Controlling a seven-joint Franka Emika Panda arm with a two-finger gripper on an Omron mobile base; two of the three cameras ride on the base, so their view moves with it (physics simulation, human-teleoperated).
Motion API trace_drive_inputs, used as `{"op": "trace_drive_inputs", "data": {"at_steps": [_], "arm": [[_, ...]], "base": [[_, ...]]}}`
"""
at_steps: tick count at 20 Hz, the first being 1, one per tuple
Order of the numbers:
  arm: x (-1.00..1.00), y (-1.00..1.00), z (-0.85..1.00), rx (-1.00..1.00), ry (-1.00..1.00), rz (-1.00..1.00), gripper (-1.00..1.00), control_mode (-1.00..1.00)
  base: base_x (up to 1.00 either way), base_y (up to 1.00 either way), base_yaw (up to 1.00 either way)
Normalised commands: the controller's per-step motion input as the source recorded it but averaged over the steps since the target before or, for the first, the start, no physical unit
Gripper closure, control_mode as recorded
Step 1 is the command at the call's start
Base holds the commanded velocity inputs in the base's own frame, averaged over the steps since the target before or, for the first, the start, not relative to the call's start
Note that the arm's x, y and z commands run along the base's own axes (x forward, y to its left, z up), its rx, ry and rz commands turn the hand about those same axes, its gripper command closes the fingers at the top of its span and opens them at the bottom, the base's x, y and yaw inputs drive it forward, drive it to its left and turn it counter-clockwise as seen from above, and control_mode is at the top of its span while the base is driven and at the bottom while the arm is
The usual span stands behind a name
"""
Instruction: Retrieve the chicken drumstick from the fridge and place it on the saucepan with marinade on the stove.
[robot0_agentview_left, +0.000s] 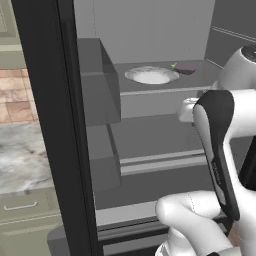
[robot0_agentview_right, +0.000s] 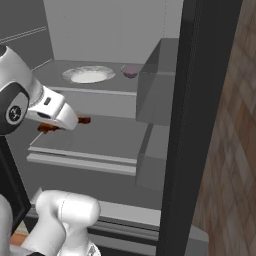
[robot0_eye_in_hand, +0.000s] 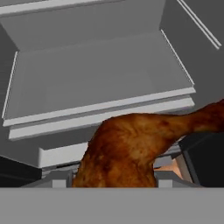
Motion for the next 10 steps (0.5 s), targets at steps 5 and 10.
{"op": "trace_drive_inputs", "data": {"at_steps": [5, 10], "arm": [[-0.46, 0.00, 0.00, 0.00, 0.03, 0.07, 1.00, -1.00], [-0.12, -0.07, 0.00, 0.00, 0.00, 0.00, 1.00, -1.00]], "base": [[0.00, 0.00, 0.00], [0.00, 0.00, 0.00]]}}
